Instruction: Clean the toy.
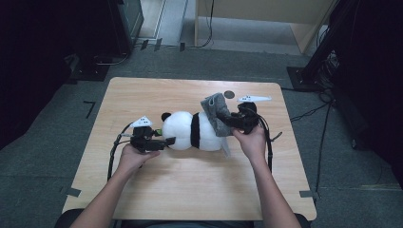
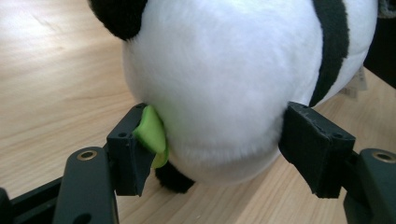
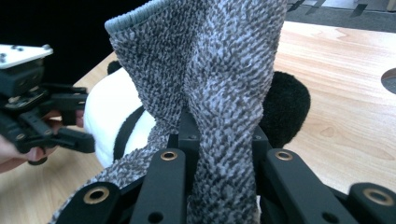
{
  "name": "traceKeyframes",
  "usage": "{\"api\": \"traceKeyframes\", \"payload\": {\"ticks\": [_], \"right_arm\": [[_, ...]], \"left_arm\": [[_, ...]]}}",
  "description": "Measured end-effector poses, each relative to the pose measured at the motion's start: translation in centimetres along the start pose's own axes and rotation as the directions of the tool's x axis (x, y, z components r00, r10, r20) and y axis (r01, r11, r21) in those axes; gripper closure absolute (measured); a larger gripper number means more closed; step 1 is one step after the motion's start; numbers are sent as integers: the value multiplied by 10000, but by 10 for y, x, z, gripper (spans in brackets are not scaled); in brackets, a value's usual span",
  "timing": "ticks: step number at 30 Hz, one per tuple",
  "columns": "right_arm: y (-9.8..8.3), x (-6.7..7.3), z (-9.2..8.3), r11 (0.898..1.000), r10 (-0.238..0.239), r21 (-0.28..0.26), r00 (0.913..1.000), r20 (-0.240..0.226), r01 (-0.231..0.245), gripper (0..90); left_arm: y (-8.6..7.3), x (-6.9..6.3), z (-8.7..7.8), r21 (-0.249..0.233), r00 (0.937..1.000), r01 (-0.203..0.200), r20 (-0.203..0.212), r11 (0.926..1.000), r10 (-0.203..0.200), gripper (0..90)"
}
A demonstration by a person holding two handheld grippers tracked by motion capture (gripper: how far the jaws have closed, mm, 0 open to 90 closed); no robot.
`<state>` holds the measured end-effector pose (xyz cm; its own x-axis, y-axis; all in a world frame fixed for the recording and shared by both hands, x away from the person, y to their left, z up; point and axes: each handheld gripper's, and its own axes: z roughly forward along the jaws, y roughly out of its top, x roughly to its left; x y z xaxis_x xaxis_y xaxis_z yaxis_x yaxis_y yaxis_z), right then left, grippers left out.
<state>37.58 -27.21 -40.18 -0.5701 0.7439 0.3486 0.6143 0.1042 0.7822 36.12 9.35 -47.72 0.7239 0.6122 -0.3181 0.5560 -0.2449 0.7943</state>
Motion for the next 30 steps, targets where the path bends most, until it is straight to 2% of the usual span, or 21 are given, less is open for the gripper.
{"api": "traceKeyframes", "payload": {"ticks": [5, 7, 10, 17, 19, 25, 27, 30], "right_arm": [[5, -7, 7, 9999, 63, -117, 10000, -65, -64, 771], [6, -10, 10, 9997, 145, -190, 9998, -98, -147, 771], [9, -15, 14, 9994, 268, -208, 9996, -115, -270, 771], [14, -25, 26, 9980, 482, -397, 9988, -86, -485, 770], [13, -28, 28, 9971, 601, -451, 9981, -118, -606, 770], [12, -34, 30, 9956, 766, -541, 9970, -60, -768, 769], [12, -36, 31, 9953, 794, -562, 9968, 1, -792, 768], [11, -39, 34, 9946, 873, -571, 9962, 40, -869, 769]], "left_arm": [[-6, 3, -5, -125, 9999, -81, -118, 9999, 80, 304], [-8, 4, -6, -224, 9999, 93, -58, 9997, -94, 316], [-11, 5, -5, -222, 10000, 49, -77, 9997, -51, 316], [-16, 7, 2, -152, 9986, -162, -514, 9998, 154, 314], [-17, 9, 4, -115, 9991, -58, -417, 9999, 53, 314], [-19, 12, 16, -464, 9998, -135, -176, 9988, 127, 310], [-18, 13, 21, -446, 9996, -198, -232, 9988, 188, 279], [-17, 16, 26, -621, 9997, 71, -209, 9980, -84, 253]]}}
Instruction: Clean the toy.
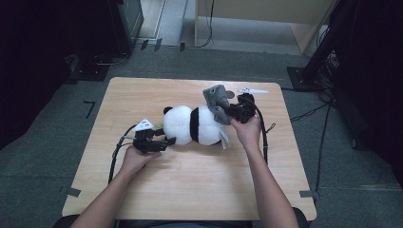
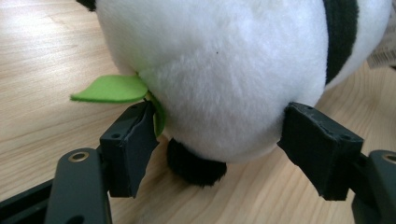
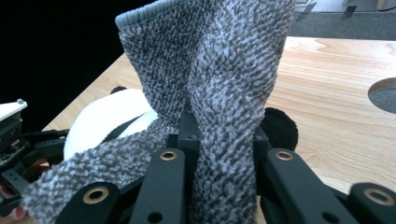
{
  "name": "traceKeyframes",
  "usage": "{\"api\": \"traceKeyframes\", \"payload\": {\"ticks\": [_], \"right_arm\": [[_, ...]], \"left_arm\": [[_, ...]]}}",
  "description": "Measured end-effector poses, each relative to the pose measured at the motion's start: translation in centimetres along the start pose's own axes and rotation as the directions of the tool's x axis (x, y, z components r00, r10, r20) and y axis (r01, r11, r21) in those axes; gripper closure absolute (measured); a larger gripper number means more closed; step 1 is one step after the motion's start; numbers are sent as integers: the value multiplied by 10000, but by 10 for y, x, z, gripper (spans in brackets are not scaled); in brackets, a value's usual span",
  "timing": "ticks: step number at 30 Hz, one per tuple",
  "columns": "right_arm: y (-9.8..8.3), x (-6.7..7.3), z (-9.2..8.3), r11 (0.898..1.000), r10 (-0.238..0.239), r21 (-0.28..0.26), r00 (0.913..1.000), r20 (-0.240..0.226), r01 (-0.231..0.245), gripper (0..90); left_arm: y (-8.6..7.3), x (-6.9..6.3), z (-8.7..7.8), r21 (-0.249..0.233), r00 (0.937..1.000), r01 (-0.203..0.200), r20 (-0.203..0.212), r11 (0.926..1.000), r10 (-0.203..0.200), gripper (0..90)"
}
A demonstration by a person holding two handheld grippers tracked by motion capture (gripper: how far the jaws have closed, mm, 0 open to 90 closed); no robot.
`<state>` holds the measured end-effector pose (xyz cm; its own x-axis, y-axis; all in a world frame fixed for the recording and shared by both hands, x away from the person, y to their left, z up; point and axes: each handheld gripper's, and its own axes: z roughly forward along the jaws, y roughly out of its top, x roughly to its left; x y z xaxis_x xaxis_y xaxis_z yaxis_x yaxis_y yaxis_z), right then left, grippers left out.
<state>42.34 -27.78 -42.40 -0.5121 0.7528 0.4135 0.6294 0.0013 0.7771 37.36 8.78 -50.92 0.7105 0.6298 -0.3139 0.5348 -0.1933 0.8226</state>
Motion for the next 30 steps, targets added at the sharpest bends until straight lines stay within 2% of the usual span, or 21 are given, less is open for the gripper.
{"api": "traceKeyframes", "payload": {"ticks": [3, 7, 9, 10, 13, 15, 17, 19, 21, 23, 24, 27, 30], "right_arm": [[0, -2, 0, 10000, 69, 39, 10000, 69, -69, 769], [4, -1, 2, 9998, 55, 164, 9999, 126, -57, 769], [5, 1, 3, 9999, 8, 154, 9998, 179, -10, 770], [6, 2, 2, 9999, -15, 131, 9998, 219, 12, 769], [12, 4, -6, 9996, 261, 58, 9996, 96, -262, 769], [17, 13, -15, 9999, 94, -124, 9999, 57, -93, 770], [22, 24, -20, 9999, -58, -111, 9998, -208, 56, 771], [26, 43, -25, 9987, -496, -138, 9976, -484, 490, 771], [28, 63, -26, 9965, -826, -227, 9921, -946, 808, 769], [27, 85, -20, 9944, -1057, -71, 9832, -1486, 1059, 768], [25, 91, -16, 9934, -1122, 29, 9795, -1673, 1142, 768], [15, 110, 5, 9905, -1004, 681, 9657, -2393, 1198, 767], [3, 118, 23, 9835, -1001, 1237, 9666, -2360, 1321, 766]], "left_arm": [[2, 3, 4, -102, 9997, 197, 136, 9998, -195, 238], [4, 1, 13, 276, 9998, -30, 203, 9996, 25, 204], [4, 0, 15, 268, 10000, 19, 83, 9996, -22, 262], [5, -1, 14, 254, 10000, 43, 33, 9997, -44, 320], [8, -6, 10, 317, 9997, -201, -143, 9993, 206, 454], [9, -10, 8, 291, 9995, -296, -112, 9991, 299, 518], [12, -13, 6, 204, 10000, -62, 63, 9998, 61, 553], [14, -16, 3, 192, 9998, 191, 78, 9996, -193, 569], [16, -19, 0, 241, 9996, 236, 154, 9994, -240, 580], [18, -22, -5, 380, 9989, 397, 251, 9985, -407, 590], [18, -25, -8, 404, 9984, 467, 306, 9981, -480, 591], [15, -31, -12, 485, 9989, 422, 163, 9979, -430, 588], [11, -31, -13, 454, 9976, 680, 124, 9966, -687, 584]]}}
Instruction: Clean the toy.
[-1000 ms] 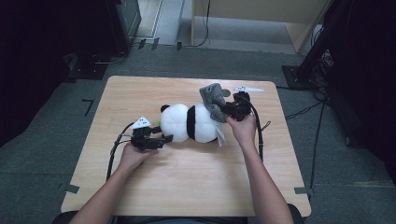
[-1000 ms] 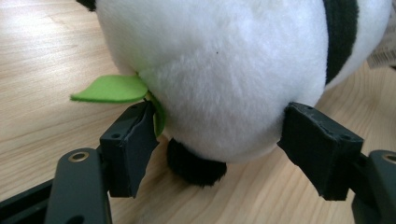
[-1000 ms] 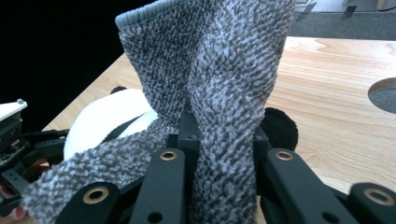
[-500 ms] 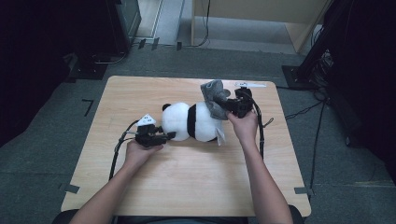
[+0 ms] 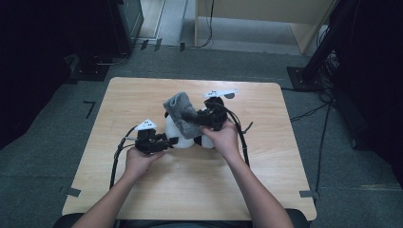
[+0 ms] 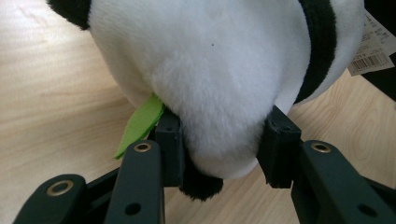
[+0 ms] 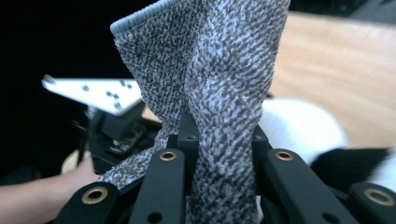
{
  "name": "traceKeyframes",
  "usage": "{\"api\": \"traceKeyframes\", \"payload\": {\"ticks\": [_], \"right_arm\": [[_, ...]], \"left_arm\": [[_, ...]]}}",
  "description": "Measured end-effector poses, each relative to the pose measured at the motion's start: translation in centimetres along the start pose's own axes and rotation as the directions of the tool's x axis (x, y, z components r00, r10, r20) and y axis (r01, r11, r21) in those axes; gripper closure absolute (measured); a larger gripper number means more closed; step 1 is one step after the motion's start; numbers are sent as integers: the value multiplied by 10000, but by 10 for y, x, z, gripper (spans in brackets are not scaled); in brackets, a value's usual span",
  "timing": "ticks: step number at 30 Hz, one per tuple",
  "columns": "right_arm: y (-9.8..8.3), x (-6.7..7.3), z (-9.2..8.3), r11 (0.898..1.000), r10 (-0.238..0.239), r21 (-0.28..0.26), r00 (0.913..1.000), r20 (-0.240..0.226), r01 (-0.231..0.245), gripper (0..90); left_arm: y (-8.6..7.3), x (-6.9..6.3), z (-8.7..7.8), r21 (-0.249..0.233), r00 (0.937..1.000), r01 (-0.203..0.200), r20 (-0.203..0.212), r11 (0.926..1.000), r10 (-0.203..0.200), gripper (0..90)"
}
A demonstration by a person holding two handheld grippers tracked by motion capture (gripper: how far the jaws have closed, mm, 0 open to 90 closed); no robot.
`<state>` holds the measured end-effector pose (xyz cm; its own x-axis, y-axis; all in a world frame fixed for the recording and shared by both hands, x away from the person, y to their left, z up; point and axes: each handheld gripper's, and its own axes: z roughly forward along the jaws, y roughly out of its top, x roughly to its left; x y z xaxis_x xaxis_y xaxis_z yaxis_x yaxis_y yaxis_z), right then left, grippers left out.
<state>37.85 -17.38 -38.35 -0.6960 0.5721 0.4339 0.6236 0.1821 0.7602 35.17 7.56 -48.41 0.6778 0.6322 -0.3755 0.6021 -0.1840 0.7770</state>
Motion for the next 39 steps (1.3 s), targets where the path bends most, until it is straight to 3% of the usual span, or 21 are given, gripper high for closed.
{"api": "traceKeyframes", "payload": {"ticks": [6, 13, 15, 20, 25, 39], "right_arm": [[-15, 0, 30, 9979, 337, 549, 9994, -124, -330, 762], [-27, -5, 47, 9937, -321, 1095, 9973, 657, 248, 741], [-27, -10, 46, 9947, -139, 1027, 9984, 554, 82, 739], [-27, -11, 43, 9919, -532, 1190, 9955, 785, 436, 739], [-27, -15, 39, 9914, -523, 1244, 9946, 901, 409, 741], [-22, -34, 7, 9942, -177, 1073, 9879, 1544, 10, 753]], "left_arm": [[-1, 2, 3, -49, 9999, 115, 0, 9999, -115, 572], [-5, 3, 9, 370, 9995, 242, -196, 9990, -235, 570], [-5, 3, 10, 371, 9996, 217, -203, 9991, -209, 570], [-5, 4, 10, 529, 9996, 198, -223, 9984, -186, 570], [-5, 6, 11, 574, 9996, 241, -192, 9981, -230, 570], [-3, 8, 10, 608, 9994, 343, -74, 9976, -339, 571]]}}
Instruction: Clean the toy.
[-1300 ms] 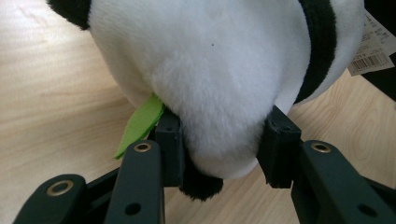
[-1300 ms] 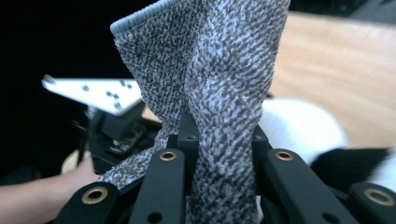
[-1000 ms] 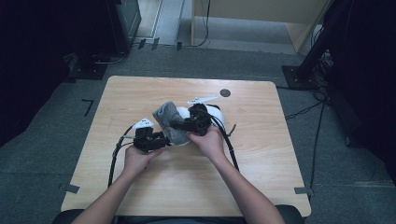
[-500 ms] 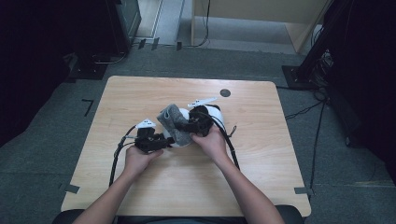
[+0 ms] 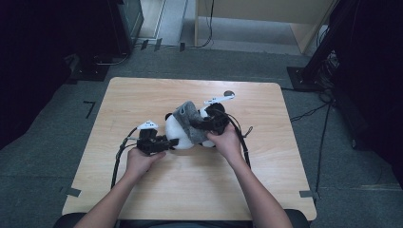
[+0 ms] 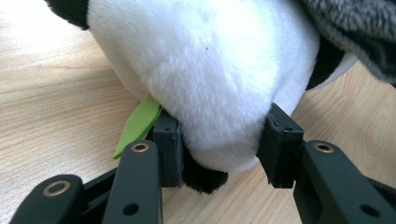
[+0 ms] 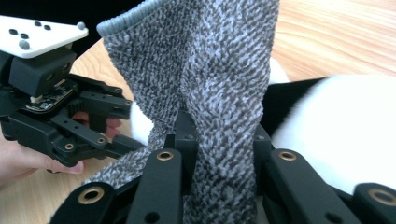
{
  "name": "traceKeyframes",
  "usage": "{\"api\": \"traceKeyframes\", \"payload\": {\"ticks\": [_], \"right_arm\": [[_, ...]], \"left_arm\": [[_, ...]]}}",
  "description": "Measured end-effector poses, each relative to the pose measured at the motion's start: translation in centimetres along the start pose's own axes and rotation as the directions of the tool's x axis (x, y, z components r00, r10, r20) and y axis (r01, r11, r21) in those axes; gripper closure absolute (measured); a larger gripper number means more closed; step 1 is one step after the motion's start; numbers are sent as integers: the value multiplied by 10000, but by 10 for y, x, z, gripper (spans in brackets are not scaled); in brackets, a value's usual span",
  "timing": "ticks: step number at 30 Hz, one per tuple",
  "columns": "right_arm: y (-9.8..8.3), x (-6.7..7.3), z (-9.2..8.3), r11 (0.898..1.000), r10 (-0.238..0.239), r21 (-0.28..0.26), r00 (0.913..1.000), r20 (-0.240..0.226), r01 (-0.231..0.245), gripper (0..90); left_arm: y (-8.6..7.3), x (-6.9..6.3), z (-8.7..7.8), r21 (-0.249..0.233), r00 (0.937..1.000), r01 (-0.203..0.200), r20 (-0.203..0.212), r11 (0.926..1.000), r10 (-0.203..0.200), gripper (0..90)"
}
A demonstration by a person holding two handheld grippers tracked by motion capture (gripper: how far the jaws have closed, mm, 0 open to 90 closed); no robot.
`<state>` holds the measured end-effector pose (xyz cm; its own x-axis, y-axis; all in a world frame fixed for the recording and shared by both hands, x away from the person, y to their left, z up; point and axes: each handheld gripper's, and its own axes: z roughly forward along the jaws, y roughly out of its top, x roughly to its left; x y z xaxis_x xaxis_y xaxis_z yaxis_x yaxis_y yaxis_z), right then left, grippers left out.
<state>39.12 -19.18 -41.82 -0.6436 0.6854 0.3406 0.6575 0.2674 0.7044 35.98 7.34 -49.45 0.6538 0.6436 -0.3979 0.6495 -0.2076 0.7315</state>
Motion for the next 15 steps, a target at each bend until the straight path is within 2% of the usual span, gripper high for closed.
{"api": "traceKeyframes", "payload": {"ticks": [15], "right_arm": [[-4, -35, -41, 9947, 816, -653, 9963, 267, -797, 755]], "left_arm": [[4, 3, -1, 120, 9999, 34, 160, 9999, -36, 572]]}}
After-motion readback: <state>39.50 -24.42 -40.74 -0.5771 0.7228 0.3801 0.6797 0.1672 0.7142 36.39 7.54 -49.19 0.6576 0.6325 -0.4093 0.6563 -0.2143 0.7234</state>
